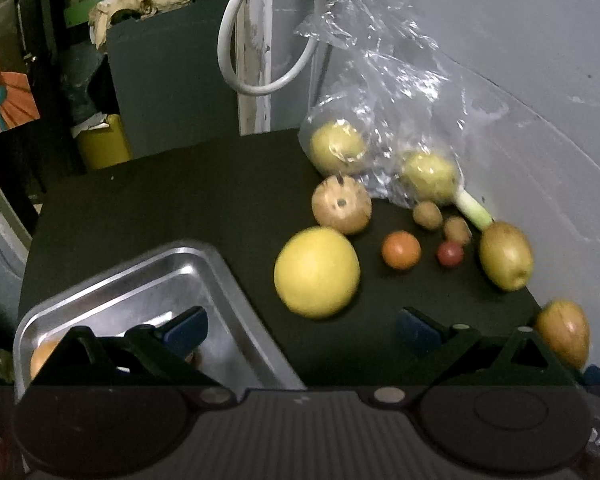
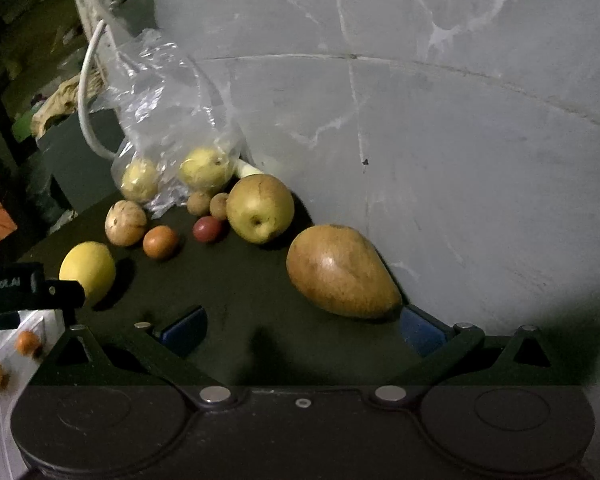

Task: Organize fruits
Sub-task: 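Grasp the yellow grapefruit with the left tool while the right tool grasps the brown pear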

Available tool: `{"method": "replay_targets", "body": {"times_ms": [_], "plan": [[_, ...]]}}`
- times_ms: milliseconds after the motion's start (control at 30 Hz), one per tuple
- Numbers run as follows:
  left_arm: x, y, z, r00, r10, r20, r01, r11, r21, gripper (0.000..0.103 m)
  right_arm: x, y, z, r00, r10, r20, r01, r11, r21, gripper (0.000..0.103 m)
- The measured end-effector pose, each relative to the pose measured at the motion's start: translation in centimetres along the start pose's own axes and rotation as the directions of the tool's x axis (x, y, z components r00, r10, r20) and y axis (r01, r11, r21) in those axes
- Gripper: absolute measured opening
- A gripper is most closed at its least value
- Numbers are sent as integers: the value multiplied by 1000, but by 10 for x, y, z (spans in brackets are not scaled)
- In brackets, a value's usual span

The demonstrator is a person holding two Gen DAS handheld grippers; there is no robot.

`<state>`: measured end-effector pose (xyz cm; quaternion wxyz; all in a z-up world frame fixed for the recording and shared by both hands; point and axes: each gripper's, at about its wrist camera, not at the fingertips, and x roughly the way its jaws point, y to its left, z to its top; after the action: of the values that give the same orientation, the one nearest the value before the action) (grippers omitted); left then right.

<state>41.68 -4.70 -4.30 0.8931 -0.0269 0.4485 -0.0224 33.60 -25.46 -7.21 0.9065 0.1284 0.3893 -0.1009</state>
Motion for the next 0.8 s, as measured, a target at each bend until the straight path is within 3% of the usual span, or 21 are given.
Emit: {"method": "replay_targets", "body": {"times_ms": [267, 533, 800], "plan": [[25, 3, 13, 1000, -3, 5, 3, 1000, 15, 102, 13, 0, 0, 1000, -6, 14, 5, 999, 36, 102], [38, 6, 18, 1000, -29, 4, 29, 1000, 0, 101, 22, -5, 4, 1000, -5, 9, 3, 988, 156, 102], [54, -3, 19, 997, -66, -35, 66, 998, 7, 85, 35, 3, 17, 999, -47, 8, 44, 974, 224, 103]]}}
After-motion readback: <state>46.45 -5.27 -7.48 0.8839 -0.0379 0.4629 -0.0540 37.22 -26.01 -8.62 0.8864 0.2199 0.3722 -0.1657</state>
